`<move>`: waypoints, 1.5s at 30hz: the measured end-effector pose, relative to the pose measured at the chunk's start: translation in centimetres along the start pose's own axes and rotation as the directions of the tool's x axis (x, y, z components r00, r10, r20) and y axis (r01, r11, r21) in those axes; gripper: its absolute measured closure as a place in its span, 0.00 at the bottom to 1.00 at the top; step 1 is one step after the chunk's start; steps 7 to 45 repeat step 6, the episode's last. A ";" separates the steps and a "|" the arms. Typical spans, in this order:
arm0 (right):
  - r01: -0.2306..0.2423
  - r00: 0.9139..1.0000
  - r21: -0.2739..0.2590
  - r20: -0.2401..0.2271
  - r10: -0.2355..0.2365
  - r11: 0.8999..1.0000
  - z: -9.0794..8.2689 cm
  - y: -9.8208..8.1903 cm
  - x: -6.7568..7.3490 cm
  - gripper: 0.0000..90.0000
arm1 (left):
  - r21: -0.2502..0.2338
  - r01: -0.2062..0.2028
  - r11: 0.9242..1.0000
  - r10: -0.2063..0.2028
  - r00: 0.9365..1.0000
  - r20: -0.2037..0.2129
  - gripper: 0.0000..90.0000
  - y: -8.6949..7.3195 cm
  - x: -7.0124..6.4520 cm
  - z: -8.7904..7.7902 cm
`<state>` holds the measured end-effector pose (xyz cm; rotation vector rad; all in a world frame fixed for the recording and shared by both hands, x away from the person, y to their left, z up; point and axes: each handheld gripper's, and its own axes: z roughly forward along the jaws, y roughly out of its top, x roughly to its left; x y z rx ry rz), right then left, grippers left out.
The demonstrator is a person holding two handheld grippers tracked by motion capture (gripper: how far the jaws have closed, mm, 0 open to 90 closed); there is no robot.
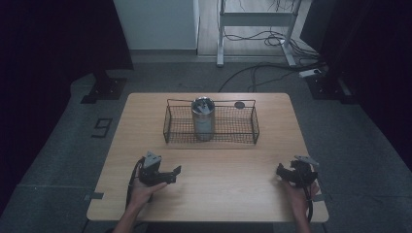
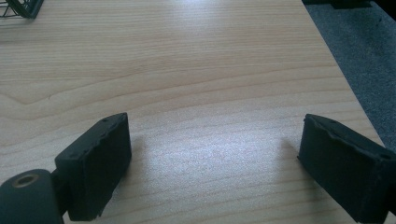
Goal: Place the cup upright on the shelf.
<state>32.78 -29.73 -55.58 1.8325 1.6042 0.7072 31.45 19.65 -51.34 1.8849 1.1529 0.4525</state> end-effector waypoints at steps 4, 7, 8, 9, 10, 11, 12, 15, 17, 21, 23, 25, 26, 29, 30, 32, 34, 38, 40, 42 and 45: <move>-0.001 1.000 0.001 -0.001 0.001 1.000 0.0 0.0 0.0 0.10 | 0.016 -0.009 1.000 0.009 1.000 0.000 0.08 -0.1 -0.2 0.3; -0.001 1.000 0.001 -0.001 0.001 1.000 0.0 0.0 0.0 0.10 | 0.021 -0.007 1.000 0.007 1.000 -0.001 0.08 -0.1 -0.2 0.4; -0.001 1.000 0.001 -0.001 0.001 1.000 0.0 0.0 0.0 0.10 | 0.021 -0.007 1.000 0.007 1.000 -0.001 0.08 -0.1 -0.2 0.4; -0.001 1.000 0.001 -0.001 0.001 1.000 0.0 0.0 0.0 0.10 | 0.021 -0.007 1.000 0.007 1.000 -0.001 0.08 -0.1 -0.2 0.4; -0.001 1.000 0.001 -0.001 0.001 1.000 0.0 0.0 0.0 0.10 | 0.021 -0.007 1.000 0.007 1.000 -0.001 0.08 -0.1 -0.2 0.4; -0.001 1.000 0.001 -0.001 0.001 1.000 0.0 0.0 0.0 0.10 | 0.021 -0.007 1.000 0.007 1.000 -0.001 0.08 -0.1 -0.2 0.4; -0.001 1.000 0.001 -0.001 0.001 1.000 0.0 0.0 0.0 0.10 | 0.021 -0.007 1.000 0.007 1.000 -0.001 0.08 -0.1 -0.2 0.4; -0.001 1.000 0.001 -0.001 0.001 1.000 0.0 0.0 0.0 0.10 | 0.021 -0.007 1.000 0.007 1.000 -0.001 0.08 -0.1 -0.2 0.4; -0.001 1.000 0.001 -0.001 0.001 1.000 0.0 0.0 0.0 0.10 | 0.021 -0.007 1.000 0.007 1.000 -0.001 0.08 -0.1 -0.2 0.4; -0.001 1.000 0.001 -0.001 0.001 1.000 0.0 0.0 0.0 0.10 | 0.021 -0.007 1.000 0.007 1.000 -0.001 0.08 -0.1 -0.2 0.4; -0.001 1.000 0.001 -0.001 0.001 1.000 0.0 0.0 0.0 0.10 | 0.021 -0.007 1.000 0.007 1.000 -0.001 0.08 -0.1 -0.2 0.4; -0.001 1.000 0.001 -0.001 0.001 1.000 0.0 0.0 0.0 0.10 | 0.021 -0.007 1.000 0.007 1.000 -0.001 0.08 -0.1 -0.2 0.4; -0.001 1.000 0.001 -0.001 0.001 1.000 0.0 0.0 0.0 0.10 | 0.021 -0.007 1.000 0.007 1.000 -0.001 0.08 -0.1 -0.2 0.4; -0.001 1.000 0.001 -0.001 0.001 1.000 0.0 0.0 0.0 0.10 | 0.021 -0.007 1.000 0.007 1.000 -0.001 0.08 -0.1 -0.2 0.4; -0.001 1.000 0.001 -0.001 0.001 1.000 0.0 0.0 0.0 0.10 | 0.021 -0.007 1.000 0.007 1.000 -0.001 0.08 -0.1 -0.2 0.4; -0.001 1.000 0.001 -0.001 0.001 1.000 0.0 0.0 0.0 0.10 | 0.021 -0.007 1.000 0.007 1.000 -0.001 0.08 -0.1 -0.2 0.4; -0.001 1.000 0.001 -0.001 0.001 1.000 0.0 0.0 0.0 0.10 | 0.021 -0.007 1.000 0.007 1.000 -0.001 0.08 -0.1 -0.2 0.4; -0.001 1.000 0.001 -0.001 0.001 1.000 0.0 0.0 0.0 0.10 | 0.021 -0.007 1.000 0.007 1.000 -0.001 0.08 -0.1 -0.2 0.4; -0.001 1.000 0.001 -0.001 0.001 1.000 0.0 0.0 0.0 0.10 | 0.021 -0.007 1.000 0.007 1.000 -0.001 0.08 -0.1 -0.2 0.4; -0.001 1.000 0.001 -0.001 0.001 1.000 0.0 0.0 0.0 0.10 | 0.021 -0.007 1.000 0.007 1.000 -0.001 0.08 -0.1 -0.2 0.4; -0.001 1.000 0.001 -0.001 0.001 1.000 0.0 0.0 0.0 0.10 | 0.021 -0.007 1.000 0.007 1.000 -0.001 0.08 -0.1 -0.2 0.4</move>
